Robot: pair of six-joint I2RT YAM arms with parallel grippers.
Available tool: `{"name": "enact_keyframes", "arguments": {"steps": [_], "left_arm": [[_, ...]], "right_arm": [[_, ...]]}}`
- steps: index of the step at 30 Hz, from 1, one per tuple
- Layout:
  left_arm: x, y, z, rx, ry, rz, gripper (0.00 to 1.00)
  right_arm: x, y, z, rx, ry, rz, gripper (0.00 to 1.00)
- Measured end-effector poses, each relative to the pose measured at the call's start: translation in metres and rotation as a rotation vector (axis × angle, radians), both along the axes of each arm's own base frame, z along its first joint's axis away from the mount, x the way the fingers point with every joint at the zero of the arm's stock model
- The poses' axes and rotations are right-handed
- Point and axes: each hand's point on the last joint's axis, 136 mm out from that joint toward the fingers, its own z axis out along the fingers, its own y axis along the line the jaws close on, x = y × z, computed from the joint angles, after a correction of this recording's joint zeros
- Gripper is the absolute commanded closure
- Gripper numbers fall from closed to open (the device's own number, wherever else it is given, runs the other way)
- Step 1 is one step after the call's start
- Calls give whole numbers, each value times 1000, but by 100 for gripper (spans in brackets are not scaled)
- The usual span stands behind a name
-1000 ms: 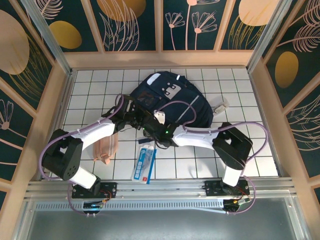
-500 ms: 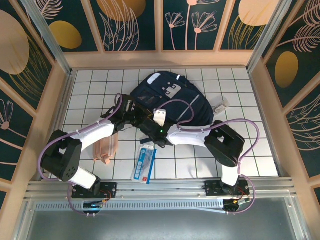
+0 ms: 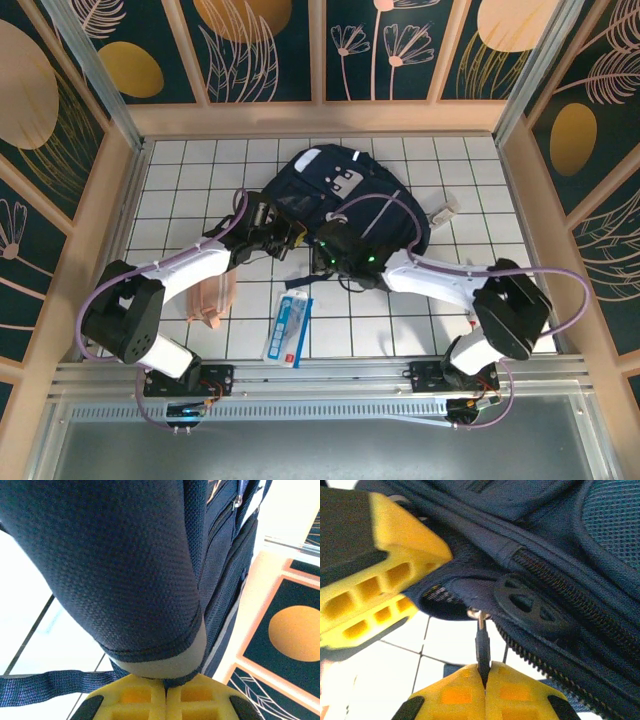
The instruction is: Pack the student bag
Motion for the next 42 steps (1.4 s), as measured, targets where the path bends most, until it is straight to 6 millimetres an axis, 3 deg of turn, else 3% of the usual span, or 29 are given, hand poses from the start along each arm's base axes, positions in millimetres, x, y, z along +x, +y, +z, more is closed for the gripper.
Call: {"name": "enact_keyframes", "arguments": {"steps": [4,14,30,35,42], "left_arm": [[1,1,-2,8,0,8,100],[1,2,-5,13,9,9,100],[-3,5,-14,44,26,6,100],[-3,8,-23,66,36,0,100],[0,23,-37,149,34,9,100]], "right_arm": [[-7,-2,8,41,29,95,100],[-13,-9,5,50,53,195,100],[-11,-30,-4,-28,70,111,100],[-19,-47,-12,-92,83,56,100],[-33,-95,-35,-200,169,-143,100]]}}
